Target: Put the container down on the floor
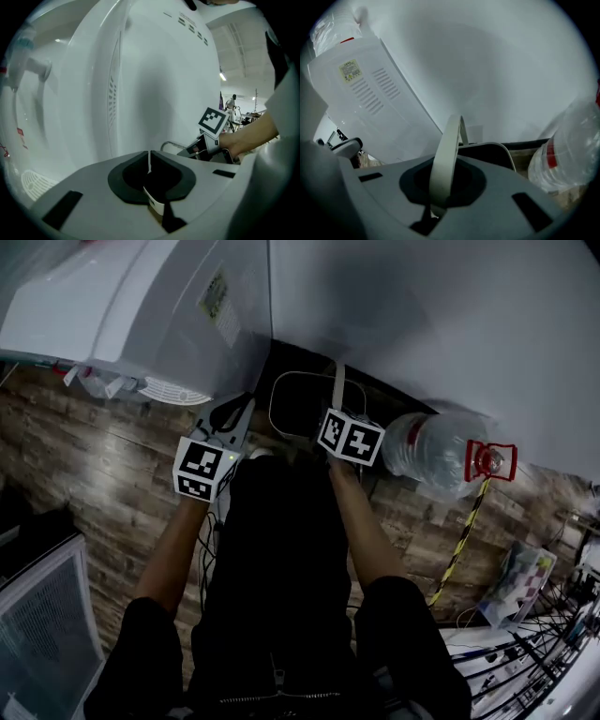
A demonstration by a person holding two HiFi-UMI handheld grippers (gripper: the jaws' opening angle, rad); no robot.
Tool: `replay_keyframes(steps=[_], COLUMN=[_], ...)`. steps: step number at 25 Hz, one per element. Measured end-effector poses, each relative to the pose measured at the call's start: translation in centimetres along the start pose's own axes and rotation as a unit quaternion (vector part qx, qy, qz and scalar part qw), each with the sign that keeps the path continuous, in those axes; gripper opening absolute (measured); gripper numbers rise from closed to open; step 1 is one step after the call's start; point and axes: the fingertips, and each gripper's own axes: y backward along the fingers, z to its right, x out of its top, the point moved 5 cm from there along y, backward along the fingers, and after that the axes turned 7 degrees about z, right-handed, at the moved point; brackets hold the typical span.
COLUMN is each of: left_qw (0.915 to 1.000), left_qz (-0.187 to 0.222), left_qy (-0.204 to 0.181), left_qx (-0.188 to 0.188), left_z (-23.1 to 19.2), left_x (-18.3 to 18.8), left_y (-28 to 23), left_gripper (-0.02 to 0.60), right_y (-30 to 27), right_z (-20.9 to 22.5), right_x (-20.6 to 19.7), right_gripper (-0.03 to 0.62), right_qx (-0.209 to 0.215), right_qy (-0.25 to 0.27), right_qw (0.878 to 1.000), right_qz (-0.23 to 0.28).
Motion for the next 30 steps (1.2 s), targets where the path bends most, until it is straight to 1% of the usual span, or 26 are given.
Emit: replay_keyframes(steps=[2,3,5,7,8,12,14,16,17,19,20,23,27,30], left_qw=[0.9994,0.9989,0.9991,0.9993,0.9993,0.9991,0.9990,0.9989,0.9986,0.9975,0.9971,0.9977,0.9977,0.9974], left_qz=[0.032,0.040,0.030,0.020,0.020,0.020,0.022,0.028,0.036,0.054,0.056,0.046,0.043,0.041], left_qy=[-0.013,-0.019,-0.018,-0.009,-0.008,-0.022,-0.019,-0.012,-0.017,-0.038,-0.046,-0.042,-0.042,-0.053], left_qx=[-0.010,-0.015,-0.024,-0.029,-0.029,-0.029,-0.033,-0.036,-0.034,-0.024,-0.022,-0.027,-0.031,-0.028], left_z=[-0.1,-0.2,-0.4,-0.8,-1.0,-1.0,-0.9,-0.9,-0.9,-0.9,-0.8,-1.0,-1.0,-1.1], left_x=[-0.7,-1.0,-1.9,-3.0,-3.5,-4.7,-5.0,-5.2,-5.1,-4.7,-4.6,-4.6,-4.6,-5.0], left_y=[-0.4,-0.7,-1.6,-2.4,-2.7,-3.5,-3.6,-3.7,-3.5,-3.1,-2.8,-2.5,-2.1,-1.7], left_gripper=[0.026,0.026,0.026,0.026,0.026,0.025,0.026,0.026,0.025,0.026,0.026,0.026,0.026,0.025], right_y=[-2.1,-3.0,-4.7,-6.3,-7.0,-9.1,-9.9,-10.9,-11.4,-12.3,-12.8,-14.3,-16.2,-17.4], right_z=[0.7,1.0,1.4,1.8,2.0,2.2,2.1,2.0,2.0,1.9,1.8,1.0,0.0,-0.9], right_x=[-0.6,-0.8,-1.1,-1.6,-1.9,-2.6,-2.7,-2.7,-2.6,-2.7,-2.7,-2.9,-2.1,-1.1], right_gripper=[0.012,0.012,0.012,0.012,0.012,0.014,0.014,0.014,0.014,0.014,0.014,0.015,0.015,0.015], right_qx=[0.004,0.005,0.006,0.007,0.009,0.022,0.028,0.030,0.029,0.023,0.018,-0.001,-0.025,-0.034], right_qy=[0.000,0.001,0.003,0.002,0.001,0.001,-0.003,-0.017,-0.030,-0.055,-0.060,-0.054,-0.051,-0.026], right_qw=[1.000,1.000,1.000,1.000,1.000,0.999,0.999,0.998,0.998,0.996,0.996,0.996,0.993,0.993], right_qz=[0.009,0.013,0.019,0.025,0.028,0.035,0.040,0.046,0.051,0.060,0.064,0.075,0.104,0.110])
